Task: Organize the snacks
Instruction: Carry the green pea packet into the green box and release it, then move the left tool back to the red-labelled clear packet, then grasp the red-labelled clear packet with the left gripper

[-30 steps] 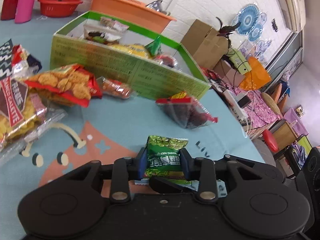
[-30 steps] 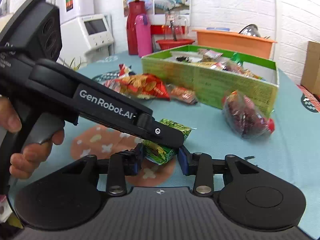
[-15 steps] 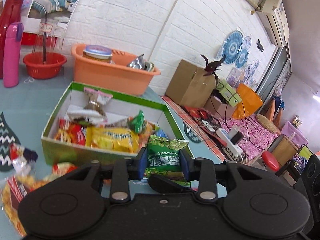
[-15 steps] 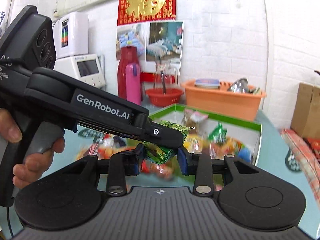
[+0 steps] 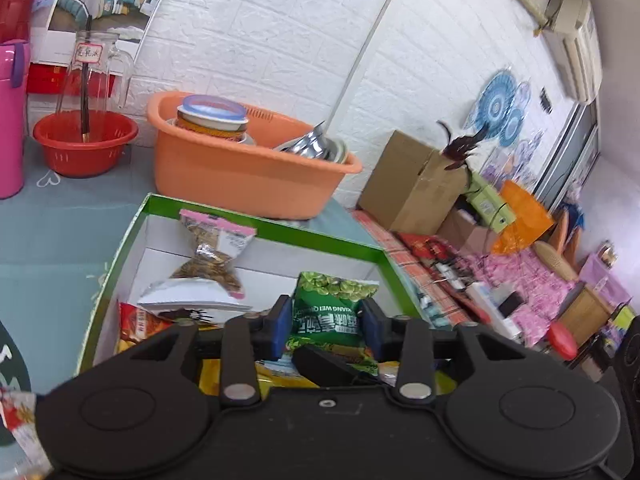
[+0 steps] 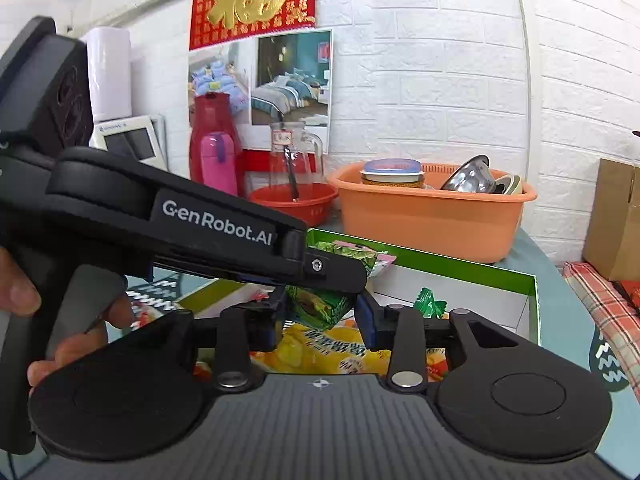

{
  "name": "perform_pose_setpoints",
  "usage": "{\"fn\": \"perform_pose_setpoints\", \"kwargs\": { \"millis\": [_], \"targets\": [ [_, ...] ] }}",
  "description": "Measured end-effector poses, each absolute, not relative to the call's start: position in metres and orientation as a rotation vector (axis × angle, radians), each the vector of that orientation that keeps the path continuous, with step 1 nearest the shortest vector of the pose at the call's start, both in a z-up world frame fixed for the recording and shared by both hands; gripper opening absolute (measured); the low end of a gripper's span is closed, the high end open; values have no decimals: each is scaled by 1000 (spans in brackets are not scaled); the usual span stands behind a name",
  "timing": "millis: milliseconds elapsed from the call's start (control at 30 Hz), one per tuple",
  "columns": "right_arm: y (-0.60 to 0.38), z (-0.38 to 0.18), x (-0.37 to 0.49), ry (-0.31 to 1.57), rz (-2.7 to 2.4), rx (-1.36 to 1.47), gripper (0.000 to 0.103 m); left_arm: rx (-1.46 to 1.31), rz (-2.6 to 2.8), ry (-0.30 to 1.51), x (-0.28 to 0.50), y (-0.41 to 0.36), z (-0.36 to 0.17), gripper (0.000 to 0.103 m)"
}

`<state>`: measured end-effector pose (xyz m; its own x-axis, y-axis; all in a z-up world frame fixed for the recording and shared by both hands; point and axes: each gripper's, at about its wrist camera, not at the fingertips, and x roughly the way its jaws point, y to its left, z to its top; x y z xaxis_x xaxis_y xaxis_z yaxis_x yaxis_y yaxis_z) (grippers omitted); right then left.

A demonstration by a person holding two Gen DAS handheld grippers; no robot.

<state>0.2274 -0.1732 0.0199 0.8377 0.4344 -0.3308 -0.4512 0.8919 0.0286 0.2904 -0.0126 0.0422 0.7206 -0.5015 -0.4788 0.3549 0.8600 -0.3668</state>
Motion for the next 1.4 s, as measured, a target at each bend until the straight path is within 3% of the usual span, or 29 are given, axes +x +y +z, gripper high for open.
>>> {"fn": "perform_pose_setpoints", "kwargs": {
  "millis": [33,67,367,600,833,1133,1400],
  "targets": [
    [-171,16,232,345,451,-70,82,-247,-450,616,294,-12,37,103],
    [-167,12,235,359,428,-97,103,-245,-418,620,293,-11,33,103],
    [-183,12,218,365,398,-88,103,-264,-431,601,261,5,45,103],
    [-218,37,159,302,357,-78,103,-267,-372,593,197,19,71,103],
    [-256,13,121,374,344,-85,103,-284,-462,631,154,4,50,103],
    [-248,-29,151,526,354,-213,103,-322,-551,774,179,-50,7,103],
    [-240,-32,162,542,410,-184,103,-318,-488,782,218,-75,-6,103]
  ]
}}
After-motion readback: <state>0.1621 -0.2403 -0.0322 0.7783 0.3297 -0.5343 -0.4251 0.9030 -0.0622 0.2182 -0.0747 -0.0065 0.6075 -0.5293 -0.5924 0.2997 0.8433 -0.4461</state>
